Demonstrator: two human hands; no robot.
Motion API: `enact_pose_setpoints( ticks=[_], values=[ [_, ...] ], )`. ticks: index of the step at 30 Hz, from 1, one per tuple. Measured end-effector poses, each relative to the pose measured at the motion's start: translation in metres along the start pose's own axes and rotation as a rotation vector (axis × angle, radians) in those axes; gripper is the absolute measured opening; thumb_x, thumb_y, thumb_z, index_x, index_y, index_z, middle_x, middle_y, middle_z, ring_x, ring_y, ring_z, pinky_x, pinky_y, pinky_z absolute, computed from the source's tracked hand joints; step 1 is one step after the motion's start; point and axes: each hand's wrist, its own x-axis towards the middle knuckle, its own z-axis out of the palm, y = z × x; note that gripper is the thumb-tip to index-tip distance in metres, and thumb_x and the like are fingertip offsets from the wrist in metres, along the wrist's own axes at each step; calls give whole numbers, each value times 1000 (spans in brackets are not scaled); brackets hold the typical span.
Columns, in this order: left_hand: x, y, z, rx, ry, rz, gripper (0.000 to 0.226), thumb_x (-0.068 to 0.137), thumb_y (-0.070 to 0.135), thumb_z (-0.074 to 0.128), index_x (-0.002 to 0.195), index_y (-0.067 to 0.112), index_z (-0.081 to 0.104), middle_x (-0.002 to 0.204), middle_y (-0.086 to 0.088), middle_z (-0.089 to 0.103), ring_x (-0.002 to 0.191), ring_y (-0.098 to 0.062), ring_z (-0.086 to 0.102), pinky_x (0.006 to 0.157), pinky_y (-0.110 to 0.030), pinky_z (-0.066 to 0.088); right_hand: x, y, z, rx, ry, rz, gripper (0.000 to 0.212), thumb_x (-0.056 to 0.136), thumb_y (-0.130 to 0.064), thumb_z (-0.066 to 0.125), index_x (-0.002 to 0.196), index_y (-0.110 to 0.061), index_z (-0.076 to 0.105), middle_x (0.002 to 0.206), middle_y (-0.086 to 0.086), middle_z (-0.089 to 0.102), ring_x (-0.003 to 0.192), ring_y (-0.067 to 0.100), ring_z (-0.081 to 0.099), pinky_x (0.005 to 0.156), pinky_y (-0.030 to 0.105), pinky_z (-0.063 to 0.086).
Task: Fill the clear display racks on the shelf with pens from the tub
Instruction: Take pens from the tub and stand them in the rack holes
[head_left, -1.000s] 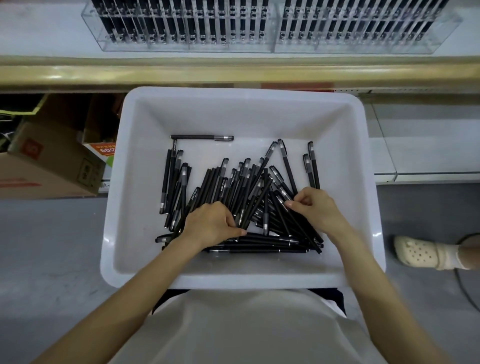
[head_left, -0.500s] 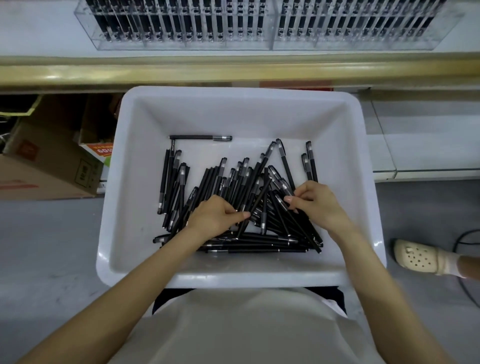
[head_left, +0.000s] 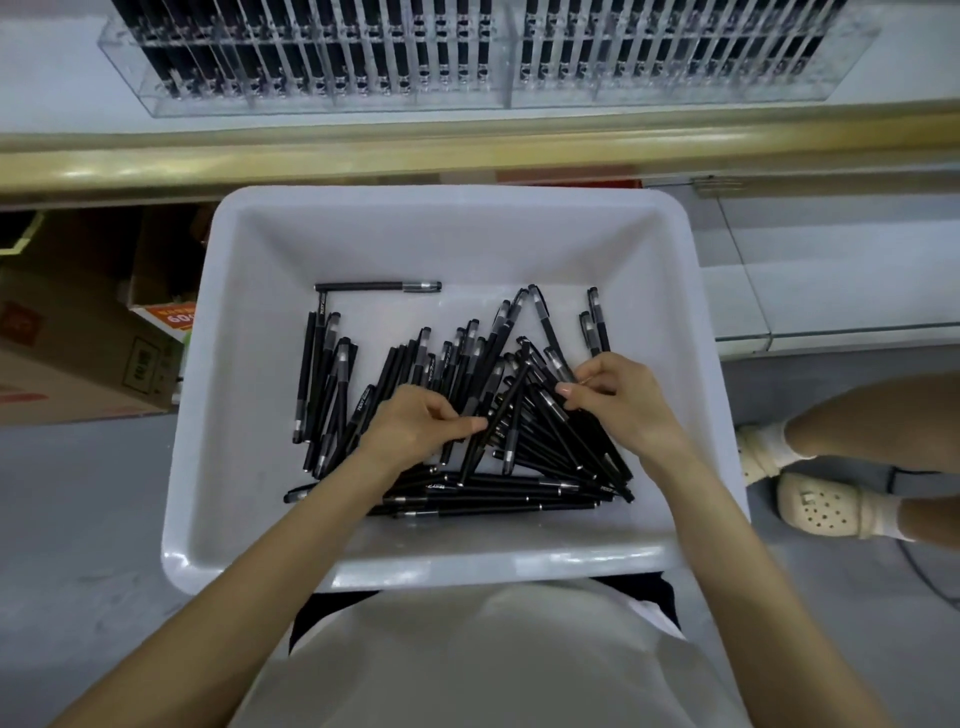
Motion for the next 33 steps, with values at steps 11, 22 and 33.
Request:
enact_pose_setpoints(
  ticks=[11, 22, 33],
  values=[
    [-26, 33, -91, -424, 218, 246, 9, 86, 8, 66, 89, 13, 73, 79, -4, 75, 72, -10, 71, 69, -20, 58, 5, -75, -6, 321, -243, -57, 11, 86, -9, 67, 94, -8, 60, 92, 9, 74, 89, 22, 71, 70, 25, 57],
    [-15, 82, -170, -606, 439, 486, 25, 97, 20, 51, 92, 3, 69, 87, -7, 74, 81, -15, 71, 69, -21, 58, 38, -170, -6, 294, -193, -421, 12, 82, -12, 71, 88, -5, 62, 71, -4, 64, 58, 7, 53, 47, 22, 37],
    [21, 118, -180, -735, 267, 449, 28, 102, 17, 40, 104, 11, 67, 66, 2, 53, 56, -6, 48, 54, -20, 43, 79, -269, -12, 293, -192, -595, 13, 90, -3, 57, 103, -4, 60, 86, 13, 66, 67, 13, 69, 63, 18, 55]
  ],
)
